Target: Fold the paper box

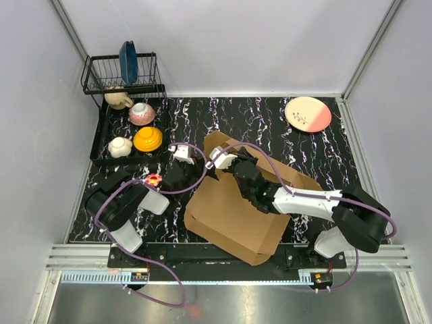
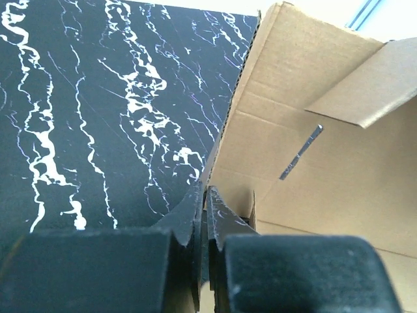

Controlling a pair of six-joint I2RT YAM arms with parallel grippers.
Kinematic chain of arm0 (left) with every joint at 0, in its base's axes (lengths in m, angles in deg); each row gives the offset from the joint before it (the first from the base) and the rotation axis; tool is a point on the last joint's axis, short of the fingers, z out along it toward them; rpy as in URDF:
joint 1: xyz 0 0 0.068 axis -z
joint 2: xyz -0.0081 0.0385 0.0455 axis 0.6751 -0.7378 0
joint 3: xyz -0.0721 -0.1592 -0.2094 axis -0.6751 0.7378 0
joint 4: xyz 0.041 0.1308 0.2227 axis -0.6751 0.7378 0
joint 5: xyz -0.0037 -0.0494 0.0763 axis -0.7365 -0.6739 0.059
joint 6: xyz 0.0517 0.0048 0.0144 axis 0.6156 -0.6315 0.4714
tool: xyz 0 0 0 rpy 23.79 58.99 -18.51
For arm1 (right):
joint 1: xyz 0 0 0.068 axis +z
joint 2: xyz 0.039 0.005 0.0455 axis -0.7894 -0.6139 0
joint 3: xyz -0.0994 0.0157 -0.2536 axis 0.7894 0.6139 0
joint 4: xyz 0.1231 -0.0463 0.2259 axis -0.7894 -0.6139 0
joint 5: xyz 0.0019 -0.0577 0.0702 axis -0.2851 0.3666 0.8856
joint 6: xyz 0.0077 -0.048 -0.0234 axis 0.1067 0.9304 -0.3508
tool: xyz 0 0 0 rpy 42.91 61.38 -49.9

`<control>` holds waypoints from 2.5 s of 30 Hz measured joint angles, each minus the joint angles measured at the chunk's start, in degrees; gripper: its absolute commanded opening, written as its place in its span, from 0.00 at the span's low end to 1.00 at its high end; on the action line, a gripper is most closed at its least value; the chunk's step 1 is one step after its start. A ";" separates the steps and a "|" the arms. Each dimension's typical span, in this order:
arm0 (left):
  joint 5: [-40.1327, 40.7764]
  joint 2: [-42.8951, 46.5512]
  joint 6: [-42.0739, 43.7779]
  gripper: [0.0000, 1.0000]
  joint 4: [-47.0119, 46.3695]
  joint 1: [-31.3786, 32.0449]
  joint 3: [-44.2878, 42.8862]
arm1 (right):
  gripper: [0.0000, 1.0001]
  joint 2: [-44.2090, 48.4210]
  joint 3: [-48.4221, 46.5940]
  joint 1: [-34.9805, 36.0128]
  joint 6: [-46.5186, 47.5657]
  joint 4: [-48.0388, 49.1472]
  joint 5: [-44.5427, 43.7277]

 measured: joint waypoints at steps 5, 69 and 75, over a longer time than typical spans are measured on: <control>-2.05 2.43 -2.05 0.00 1.51 0.00 0.90 | 0.00 -0.79 -0.13 -0.20 0.26 0.24 -0.87; -4.02 -7.93 -6.40 0.12 -2.56 -0.83 -9.16 | 0.00 0.42 2.36 2.67 15.17 0.02 -4.04; -5.53 -5.99 -5.68 0.00 -3.56 -0.81 -6.38 | 0.00 0.09 2.36 2.91 15.63 1.01 -3.87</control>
